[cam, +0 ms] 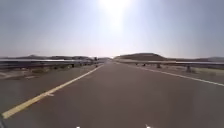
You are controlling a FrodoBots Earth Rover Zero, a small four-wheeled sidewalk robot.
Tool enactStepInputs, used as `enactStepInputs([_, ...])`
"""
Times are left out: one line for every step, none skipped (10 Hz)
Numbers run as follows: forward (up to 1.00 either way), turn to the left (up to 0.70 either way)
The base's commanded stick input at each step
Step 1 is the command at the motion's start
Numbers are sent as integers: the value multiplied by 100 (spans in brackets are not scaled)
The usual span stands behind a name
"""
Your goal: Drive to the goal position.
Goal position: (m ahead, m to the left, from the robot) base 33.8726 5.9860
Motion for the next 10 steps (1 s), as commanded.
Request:
enactStepInputs([70, 0])
enactStepInputs([70, 0])
enactStepInputs([70, 0])
enactStepInputs([70, 0])
enactStepInputs([70, 0])
enactStepInputs([70, 0])
enactStepInputs([70, 0])
enactStepInputs([70, 0])
enactStepInputs([70, 0])
enactStepInputs([70, 0])
